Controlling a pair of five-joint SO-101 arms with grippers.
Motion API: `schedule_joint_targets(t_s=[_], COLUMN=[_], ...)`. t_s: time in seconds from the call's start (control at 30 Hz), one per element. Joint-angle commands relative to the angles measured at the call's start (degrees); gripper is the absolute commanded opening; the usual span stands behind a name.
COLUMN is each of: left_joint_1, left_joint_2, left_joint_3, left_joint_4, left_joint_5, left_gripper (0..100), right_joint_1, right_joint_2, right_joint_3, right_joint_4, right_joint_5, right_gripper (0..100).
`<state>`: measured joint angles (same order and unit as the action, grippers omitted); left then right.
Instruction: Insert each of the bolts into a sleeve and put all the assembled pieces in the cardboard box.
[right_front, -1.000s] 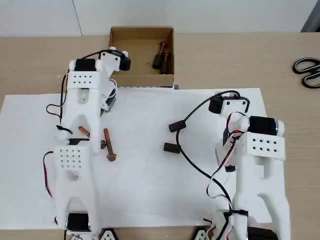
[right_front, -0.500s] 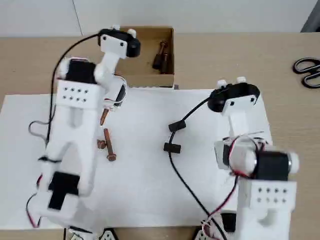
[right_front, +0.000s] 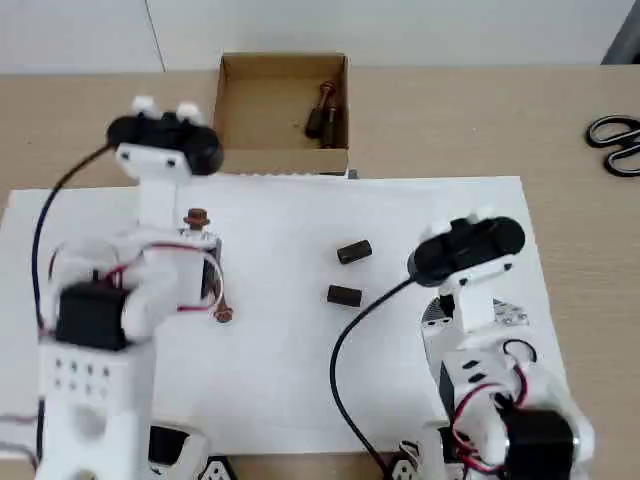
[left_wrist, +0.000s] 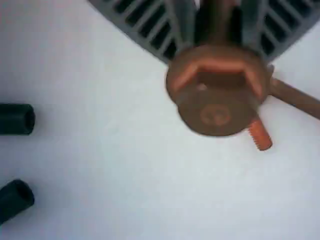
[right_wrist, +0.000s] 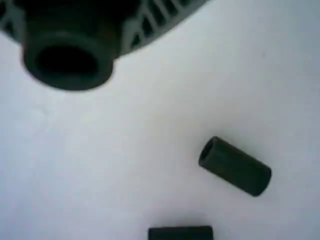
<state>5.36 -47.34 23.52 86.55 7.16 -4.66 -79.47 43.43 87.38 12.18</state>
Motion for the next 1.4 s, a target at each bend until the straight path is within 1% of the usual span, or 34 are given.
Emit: schedule_joint_targets(t_s=[0.0,0.1,0.17,0.23,0.3,0.37,0.47,0.57,0.63,0.73,0.9,1.0,1.1,1.2,1.37], left_joint_1=[-0.18,-0.09,0.26,0.26,0.26,0.0,0.09,0.35,0.35,0.35,0.62,3.96,8.97,13.36,18.2], left_joint_2=[-18.37,-32.88,-42.2,-50.81,-57.67,-56.97,-55.03,-56.09,-56.7,-56.79,-56.88,-56.88,-56.88,-56.88,-56.79], left_joint_3=[16.92,29.93,37.58,44.09,49.19,50.15,49.45,49.45,50.24,51.47,55.87,57.01,57.01,57.1,58.24], left_joint_4=[-13.63,-23.03,-27.25,-29.8,-30.68,-30.68,-30.77,-31.38,-31.56,-31.91,-36.84,-39.82,-41.41,-41.67,-41.49], left_joint_5=[3.6,5.63,6.77,7.91,9.32,12.75,21.54,29.71,32.88,33.49,33.58,33.58,33.76,34.46,34.46], left_gripper=[1,1,1,1,1,1,1,1,1,1,1,1,1,1,1], right_joint_1=[-0.22,-0.4,-2.07,-5.32,-9.89,-14.46,-20.35,-24.92,-27.21,-30.46,-36.0,-38.81,-40.04,-40.31,-40.31], right_joint_2=[-5.58,-10.15,-12.88,-15.43,-17.8,-20.09,-23.34,-24.66,-24.48,-24.48,-24.4,-24.4,-24.4,-24.4,-24.4], right_joint_3=[5.89,11.08,14.33,17.67,21.1,24.44,29.8,34.29,36.4,39.47,45.01,47.65,49.23,49.76,49.32], right_joint_4=[-5.49,-9.19,-11.74,-13.67,-15.87,-18.07,-21.85,-25.98,-28.62,-32.84,-40.04,-43.12,-44.62,-44.62,-44.62], right_joint_5=[-0.53,-0.7,-2.64,-4.57,-6.42,-8.18,-9.93,-10.99,-10.99,-10.9,-10.55,-10.46,-10.46,-10.37,-6.59], right_gripper=[0.3,0.3,0.3,0.3,0.3,0.2,0.2,0.2,0.2,0.2,0.2,0.2,0.2,0.2,0.2])
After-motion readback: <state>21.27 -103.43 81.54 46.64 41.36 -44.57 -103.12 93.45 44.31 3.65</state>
